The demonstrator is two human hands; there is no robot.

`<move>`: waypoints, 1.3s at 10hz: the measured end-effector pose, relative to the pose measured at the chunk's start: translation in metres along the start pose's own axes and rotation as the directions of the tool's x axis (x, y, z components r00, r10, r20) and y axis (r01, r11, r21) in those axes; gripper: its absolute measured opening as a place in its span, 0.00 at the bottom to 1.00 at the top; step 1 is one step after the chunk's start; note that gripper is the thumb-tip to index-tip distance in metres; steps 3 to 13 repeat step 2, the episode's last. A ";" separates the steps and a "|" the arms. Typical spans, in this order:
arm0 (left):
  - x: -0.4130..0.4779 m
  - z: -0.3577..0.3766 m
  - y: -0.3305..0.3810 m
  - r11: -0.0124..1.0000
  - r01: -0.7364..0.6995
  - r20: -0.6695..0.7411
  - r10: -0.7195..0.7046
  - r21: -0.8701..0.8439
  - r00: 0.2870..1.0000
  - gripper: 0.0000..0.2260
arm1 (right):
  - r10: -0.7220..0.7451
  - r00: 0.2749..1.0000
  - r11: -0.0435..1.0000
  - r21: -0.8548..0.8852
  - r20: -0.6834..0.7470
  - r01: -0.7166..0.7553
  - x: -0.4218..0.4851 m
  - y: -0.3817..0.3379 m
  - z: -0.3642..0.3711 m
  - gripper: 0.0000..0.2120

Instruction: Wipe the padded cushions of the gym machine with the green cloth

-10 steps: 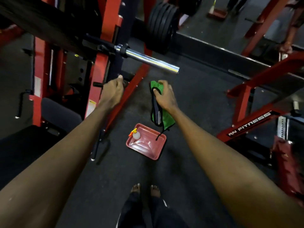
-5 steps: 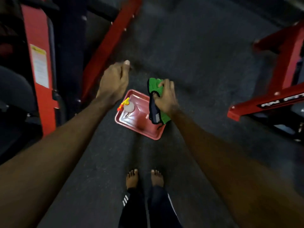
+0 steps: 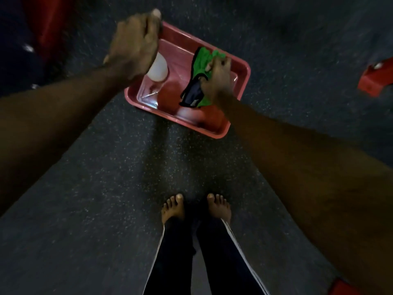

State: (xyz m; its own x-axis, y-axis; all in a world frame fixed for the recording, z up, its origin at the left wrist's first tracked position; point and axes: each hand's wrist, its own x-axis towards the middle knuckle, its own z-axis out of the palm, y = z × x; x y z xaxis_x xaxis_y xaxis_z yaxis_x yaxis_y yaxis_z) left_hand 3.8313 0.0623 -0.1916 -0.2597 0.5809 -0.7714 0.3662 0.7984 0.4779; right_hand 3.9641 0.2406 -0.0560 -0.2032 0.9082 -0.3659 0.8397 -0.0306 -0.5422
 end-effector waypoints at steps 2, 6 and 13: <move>-0.113 0.136 -0.120 0.944 -0.085 0.286 -0.010 0.320 0.958 0.25 | -0.070 0.997 0.995 0.064 -0.037 0.072 -0.012 -0.013 -0.024 0.14; -0.113 0.136 -0.120 0.944 -0.085 0.286 -0.010 0.320 0.958 0.25 | -0.070 0.997 0.995 0.064 -0.037 0.072 -0.012 -0.013 -0.024 0.14; -0.113 0.136 -0.120 0.944 -0.085 0.286 -0.010 0.320 0.958 0.25 | -0.070 0.997 0.995 0.064 -0.037 0.072 -0.012 -0.013 -0.024 0.14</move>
